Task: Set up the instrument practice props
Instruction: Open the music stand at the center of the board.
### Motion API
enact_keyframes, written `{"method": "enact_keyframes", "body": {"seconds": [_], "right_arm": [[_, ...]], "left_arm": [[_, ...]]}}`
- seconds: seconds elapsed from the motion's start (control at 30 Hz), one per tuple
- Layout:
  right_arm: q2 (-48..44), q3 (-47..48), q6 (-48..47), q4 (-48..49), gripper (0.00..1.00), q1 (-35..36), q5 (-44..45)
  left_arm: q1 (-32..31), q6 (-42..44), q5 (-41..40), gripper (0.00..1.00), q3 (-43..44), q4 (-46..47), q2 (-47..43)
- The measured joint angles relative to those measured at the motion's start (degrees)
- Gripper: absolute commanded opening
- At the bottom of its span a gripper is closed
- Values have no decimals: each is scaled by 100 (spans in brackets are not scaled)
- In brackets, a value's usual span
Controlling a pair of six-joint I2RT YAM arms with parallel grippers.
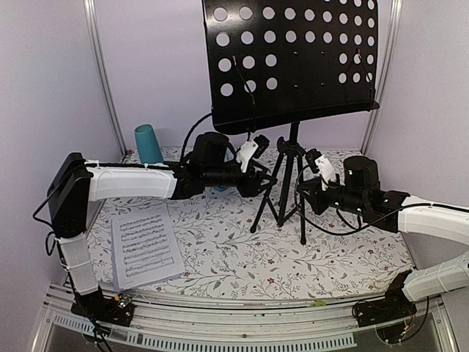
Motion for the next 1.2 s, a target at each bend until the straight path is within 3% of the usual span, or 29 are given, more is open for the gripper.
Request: {"method": "enact_keyframes", "body": {"seconds": [0.3, 0.53, 1.2], "right_arm": [[7, 33, 2, -55, 2, 15, 66], [7, 133, 24, -264, 2, 46, 192], [-302, 186, 164, -953, 5, 238, 31]], "left_arm": [[-44, -61, 107, 30, 149, 0, 201], [-85, 151, 168, 0, 168, -59, 219], [-140, 431, 105, 0, -590, -188, -417]]}}
